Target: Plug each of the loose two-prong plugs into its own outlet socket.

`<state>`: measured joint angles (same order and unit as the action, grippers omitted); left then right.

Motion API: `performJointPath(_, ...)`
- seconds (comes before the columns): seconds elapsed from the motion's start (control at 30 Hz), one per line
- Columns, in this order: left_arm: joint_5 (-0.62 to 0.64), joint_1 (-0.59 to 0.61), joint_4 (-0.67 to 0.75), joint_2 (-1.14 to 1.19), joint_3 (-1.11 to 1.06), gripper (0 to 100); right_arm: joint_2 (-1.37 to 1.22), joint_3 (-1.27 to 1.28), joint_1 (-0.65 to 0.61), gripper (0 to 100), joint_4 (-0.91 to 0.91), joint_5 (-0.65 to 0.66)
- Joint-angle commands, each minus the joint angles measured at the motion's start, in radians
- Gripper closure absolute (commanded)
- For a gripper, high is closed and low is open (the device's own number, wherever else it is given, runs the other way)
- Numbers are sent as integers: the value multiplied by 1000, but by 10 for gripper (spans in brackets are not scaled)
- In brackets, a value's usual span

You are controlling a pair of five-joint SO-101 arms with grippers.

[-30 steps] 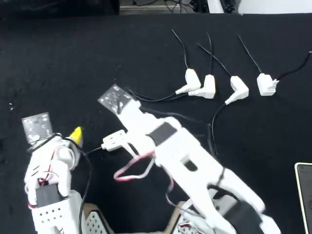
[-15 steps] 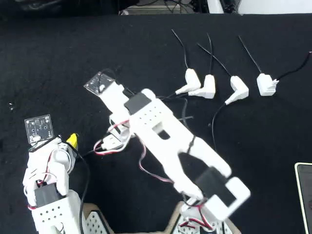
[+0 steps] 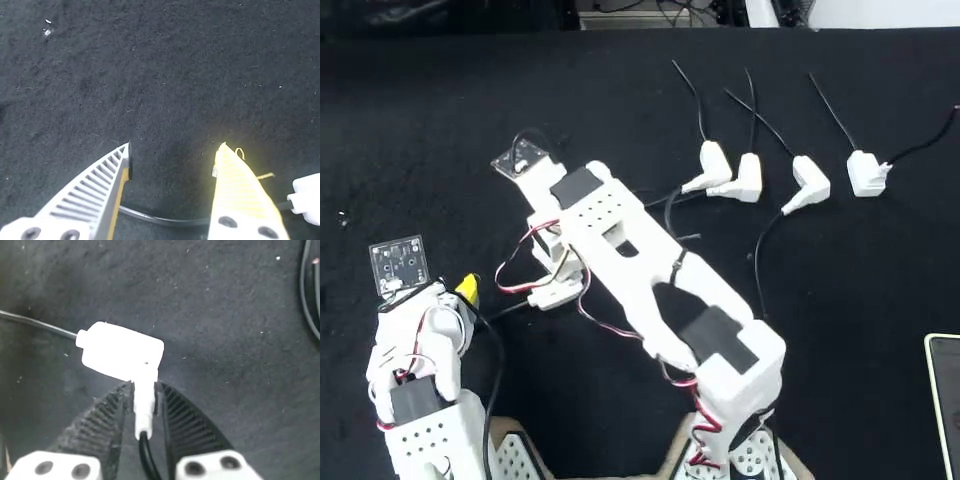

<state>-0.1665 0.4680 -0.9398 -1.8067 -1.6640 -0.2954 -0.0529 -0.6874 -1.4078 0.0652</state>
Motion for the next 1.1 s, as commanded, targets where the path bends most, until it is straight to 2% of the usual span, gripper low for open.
performJointPath(0.0,-9,4,-2,-8,8,726,-12,-88,29,988,-43,-21)
performJointPath(0.4,-9,8,-2,-8,8,726,-226,-352,29,988,-229,-74)
performJointPath(0.77,-9,8,-2,-8,8,726,-277,-374,28,988,-229,-219)
performJointPath(1.07,-9,10,-2,-8,8,726,-298,-358,26,988,-187,-221)
